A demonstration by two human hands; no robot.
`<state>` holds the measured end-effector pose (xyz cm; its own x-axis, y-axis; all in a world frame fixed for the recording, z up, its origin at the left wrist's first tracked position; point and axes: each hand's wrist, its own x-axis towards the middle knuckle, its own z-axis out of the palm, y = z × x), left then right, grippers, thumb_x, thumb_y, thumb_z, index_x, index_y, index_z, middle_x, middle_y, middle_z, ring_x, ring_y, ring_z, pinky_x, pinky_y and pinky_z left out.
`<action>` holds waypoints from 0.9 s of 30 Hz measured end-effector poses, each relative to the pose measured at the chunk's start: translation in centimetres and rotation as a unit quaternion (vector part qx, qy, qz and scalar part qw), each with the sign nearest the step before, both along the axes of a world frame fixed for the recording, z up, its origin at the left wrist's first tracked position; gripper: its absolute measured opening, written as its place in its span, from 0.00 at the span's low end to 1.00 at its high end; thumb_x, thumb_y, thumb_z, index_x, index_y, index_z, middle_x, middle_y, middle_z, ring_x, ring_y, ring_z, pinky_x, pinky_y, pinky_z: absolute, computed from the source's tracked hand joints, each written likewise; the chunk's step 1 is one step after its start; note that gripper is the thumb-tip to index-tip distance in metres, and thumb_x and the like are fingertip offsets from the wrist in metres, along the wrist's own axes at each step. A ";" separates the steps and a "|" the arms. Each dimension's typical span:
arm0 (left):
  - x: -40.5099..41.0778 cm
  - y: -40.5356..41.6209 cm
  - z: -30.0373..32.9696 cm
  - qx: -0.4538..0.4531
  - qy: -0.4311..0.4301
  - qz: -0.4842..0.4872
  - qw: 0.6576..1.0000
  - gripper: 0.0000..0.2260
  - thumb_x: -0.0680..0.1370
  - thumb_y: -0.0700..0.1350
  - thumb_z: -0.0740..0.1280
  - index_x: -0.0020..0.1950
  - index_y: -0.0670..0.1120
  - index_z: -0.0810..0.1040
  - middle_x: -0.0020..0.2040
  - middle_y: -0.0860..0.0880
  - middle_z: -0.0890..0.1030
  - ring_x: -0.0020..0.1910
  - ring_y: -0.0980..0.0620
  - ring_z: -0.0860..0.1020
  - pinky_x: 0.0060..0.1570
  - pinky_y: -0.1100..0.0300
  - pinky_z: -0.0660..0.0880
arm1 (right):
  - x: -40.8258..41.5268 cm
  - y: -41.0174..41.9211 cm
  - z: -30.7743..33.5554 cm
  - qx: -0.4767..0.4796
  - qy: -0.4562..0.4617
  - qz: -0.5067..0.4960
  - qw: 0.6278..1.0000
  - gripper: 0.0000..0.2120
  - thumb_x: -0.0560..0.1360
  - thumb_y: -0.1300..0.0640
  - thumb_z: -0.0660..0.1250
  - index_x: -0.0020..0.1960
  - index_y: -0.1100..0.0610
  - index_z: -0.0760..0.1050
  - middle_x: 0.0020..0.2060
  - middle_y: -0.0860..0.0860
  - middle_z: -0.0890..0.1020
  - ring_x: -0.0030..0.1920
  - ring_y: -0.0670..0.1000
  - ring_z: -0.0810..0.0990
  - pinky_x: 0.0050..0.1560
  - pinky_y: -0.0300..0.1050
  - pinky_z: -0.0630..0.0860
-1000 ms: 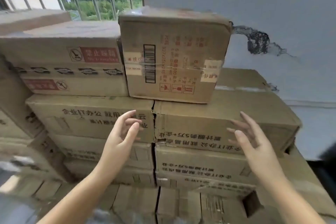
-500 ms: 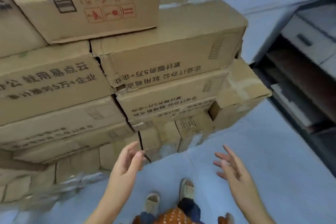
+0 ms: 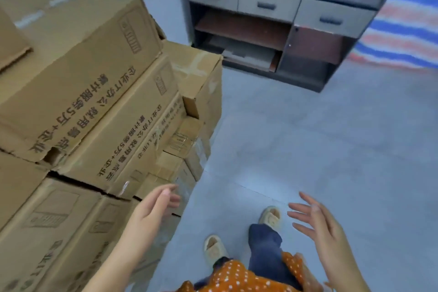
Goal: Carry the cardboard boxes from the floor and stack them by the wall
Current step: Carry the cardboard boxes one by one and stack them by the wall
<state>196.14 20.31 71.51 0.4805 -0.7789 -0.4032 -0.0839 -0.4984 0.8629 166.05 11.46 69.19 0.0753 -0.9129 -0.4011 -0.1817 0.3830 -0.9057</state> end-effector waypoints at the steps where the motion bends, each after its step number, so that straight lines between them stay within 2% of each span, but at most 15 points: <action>1: -0.6 -0.5 0.1 -0.002 0.004 -0.028 1.000 0.12 0.82 0.48 0.56 0.55 0.53 0.79 0.46 0.54 0.84 0.46 0.57 0.81 0.49 0.59 0.74 | -1.2 1.2 0.1 -0.002 0.002 -0.026 1.000 0.16 0.82 0.59 0.50 0.63 0.57 0.73 0.50 0.56 0.82 0.50 0.52 0.82 0.44 0.35 0.79; 6: -5.7 -2.2 0.5 -0.009 0.006 -0.149 0.989 0.12 0.80 0.51 0.56 0.54 0.55 0.79 0.47 0.53 0.83 0.47 0.57 0.81 0.48 0.59 0.74 | -6.9 6.4 -0.2 -0.020 0.002 -0.150 0.988 0.16 0.82 0.55 0.50 0.61 0.54 0.73 0.51 0.56 0.82 0.46 0.45 0.83 0.45 0.36 0.78; 11: -12.8 -2.8 0.6 -0.012 -0.008 -0.261 0.965 0.11 0.81 0.48 0.58 0.53 0.53 0.80 0.46 0.48 0.83 0.47 0.54 0.81 0.49 0.58 0.75 | -13.5 12.3 0.3 -0.028 0.038 -0.244 0.969 0.20 0.74 0.45 0.53 0.61 0.50 0.73 0.51 0.50 0.82 0.48 0.41 0.82 0.46 0.32 0.77; 14: -19.1 -2.6 0.5 -0.027 -0.005 -0.323 0.946 0.10 0.81 0.45 0.58 0.53 0.51 0.79 0.45 0.47 0.82 0.48 0.50 0.80 0.49 0.58 0.74 | -18.7 16.9 0.8 -0.022 0.064 -0.292 0.954 0.18 0.72 0.43 0.55 0.60 0.43 0.73 0.52 0.47 0.82 0.50 0.41 0.82 0.52 0.41 0.78; 17: -26.9 -1.4 0.5 -0.039 -0.002 -0.381 0.924 0.10 0.81 0.44 0.58 0.54 0.51 0.79 0.45 0.49 0.83 0.47 0.53 0.81 0.49 0.59 0.74 | -24.9 22.1 1.7 -0.012 0.105 -0.338 0.935 0.17 0.71 0.41 0.58 0.58 0.38 0.71 0.51 0.42 0.82 0.50 0.40 0.81 0.58 0.52 0.76; 21: -38.3 0.8 1.0 -0.062 0.011 -0.471 0.880 0.09 0.81 0.43 0.60 0.55 0.53 0.79 0.47 0.55 0.83 0.46 0.58 0.81 0.52 0.58 0.74 | -33.2 28.9 3.0 -0.024 0.143 -0.430 0.891 0.12 0.77 0.48 0.60 0.58 0.36 0.71 0.51 0.41 0.82 0.50 0.39 0.81 0.59 0.55 0.76; 27: -52.1 3.4 2.4 -0.099 0.003 -0.613 0.784 0.10 0.79 0.41 0.64 0.55 0.55 0.78 0.49 0.52 0.82 0.49 0.52 0.80 0.55 0.52 0.76 | -40.3 39.0 4.2 -0.031 0.157 -0.574 0.804 0.15 0.79 0.56 0.60 0.58 0.37 0.71 0.52 0.43 0.81 0.50 0.39 0.81 0.60 0.56 0.75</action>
<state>144.06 23.73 73.88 -0.6799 -0.7011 -0.2150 -0.3898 0.0972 0.9158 125.72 50.44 73.37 -0.9255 -0.3285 -0.1883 0.0365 0.4176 -0.9079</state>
